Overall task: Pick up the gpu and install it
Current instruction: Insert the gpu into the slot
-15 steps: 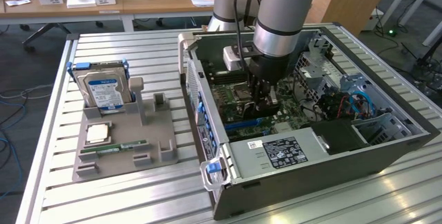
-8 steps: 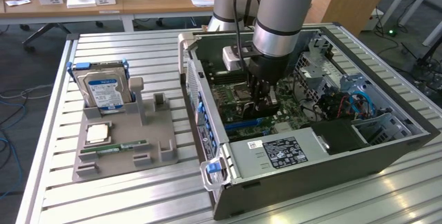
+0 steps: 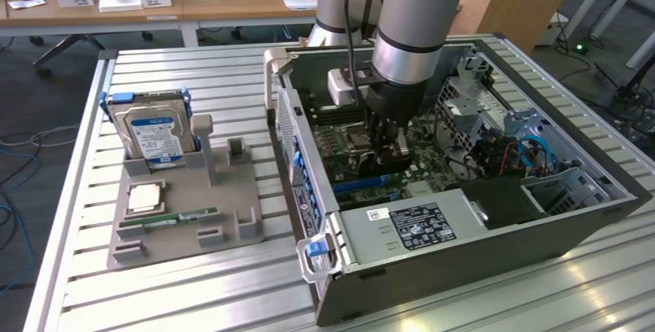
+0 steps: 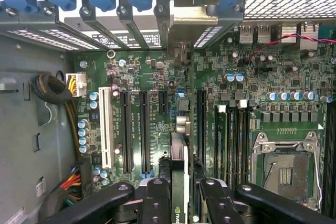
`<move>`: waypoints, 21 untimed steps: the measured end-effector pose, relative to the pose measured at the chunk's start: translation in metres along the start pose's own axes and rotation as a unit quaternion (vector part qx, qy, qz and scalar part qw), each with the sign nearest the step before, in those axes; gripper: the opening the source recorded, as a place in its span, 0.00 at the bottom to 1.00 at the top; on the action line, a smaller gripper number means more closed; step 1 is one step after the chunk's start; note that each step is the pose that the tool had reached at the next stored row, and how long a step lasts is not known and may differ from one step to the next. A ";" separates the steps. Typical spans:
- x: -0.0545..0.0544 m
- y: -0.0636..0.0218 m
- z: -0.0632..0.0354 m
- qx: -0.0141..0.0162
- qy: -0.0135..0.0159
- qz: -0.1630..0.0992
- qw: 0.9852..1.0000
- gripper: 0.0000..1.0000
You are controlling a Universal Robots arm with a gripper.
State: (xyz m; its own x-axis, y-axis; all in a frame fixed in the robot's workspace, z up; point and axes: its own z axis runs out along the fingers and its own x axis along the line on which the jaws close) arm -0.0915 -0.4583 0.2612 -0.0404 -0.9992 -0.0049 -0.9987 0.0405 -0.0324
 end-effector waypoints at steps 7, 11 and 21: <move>0.000 0.0028 -0.0001 0.000 0.000 0.000 1.000 0.26; 0.001 0.0035 -0.0001 0.000 0.000 0.000 1.000 0.26; 0.001 0.0046 -0.0001 0.000 0.000 0.000 1.000 0.26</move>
State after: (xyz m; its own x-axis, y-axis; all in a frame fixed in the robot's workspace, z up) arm -0.0961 -0.4592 0.2612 -0.0405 -0.9992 -0.0049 -0.9986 0.0406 -0.0324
